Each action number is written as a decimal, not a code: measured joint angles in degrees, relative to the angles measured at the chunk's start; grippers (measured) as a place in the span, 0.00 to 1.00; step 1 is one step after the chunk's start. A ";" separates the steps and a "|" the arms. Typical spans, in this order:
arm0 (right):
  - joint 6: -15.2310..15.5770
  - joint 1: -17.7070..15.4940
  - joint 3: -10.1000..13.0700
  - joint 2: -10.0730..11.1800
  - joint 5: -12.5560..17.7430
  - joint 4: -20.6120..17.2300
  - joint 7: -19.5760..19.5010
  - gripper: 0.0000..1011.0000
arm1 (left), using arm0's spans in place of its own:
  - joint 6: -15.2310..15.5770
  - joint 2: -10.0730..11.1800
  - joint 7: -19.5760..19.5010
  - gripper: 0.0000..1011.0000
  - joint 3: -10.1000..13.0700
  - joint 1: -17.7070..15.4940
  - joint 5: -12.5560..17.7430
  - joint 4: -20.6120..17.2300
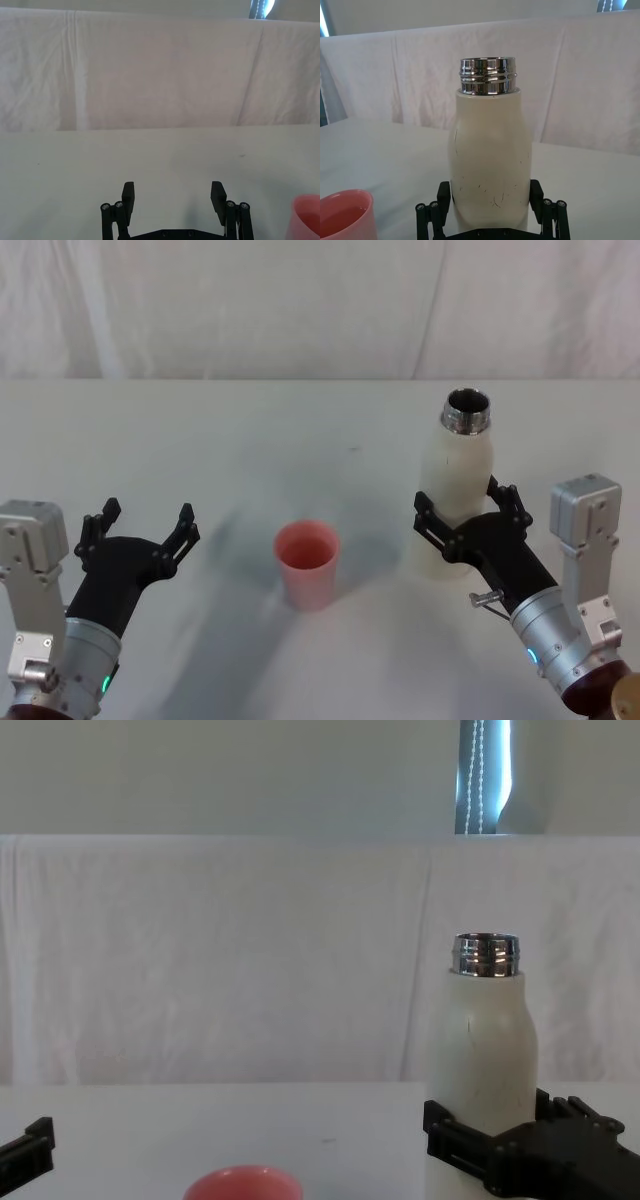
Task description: Grasp the thermos with one hand and pour water into the cup lid.
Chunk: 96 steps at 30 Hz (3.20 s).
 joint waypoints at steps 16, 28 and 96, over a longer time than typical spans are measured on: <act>0.03 -0.17 0.02 0.06 -0.03 -0.20 -0.03 0.94 | 0.00 0.00 0.00 0.99 0.00 0.00 0.00 0.00; 0.07 -0.23 0.01 0.10 -0.05 -0.29 -0.07 0.94 | 0.00 0.00 0.00 0.99 0.00 0.00 0.00 0.00; 3.47 2.72 -4.70 7.84 -22.89 -7.91 -1.14 0.94 | 0.00 0.00 0.00 0.99 0.00 0.00 0.00 0.00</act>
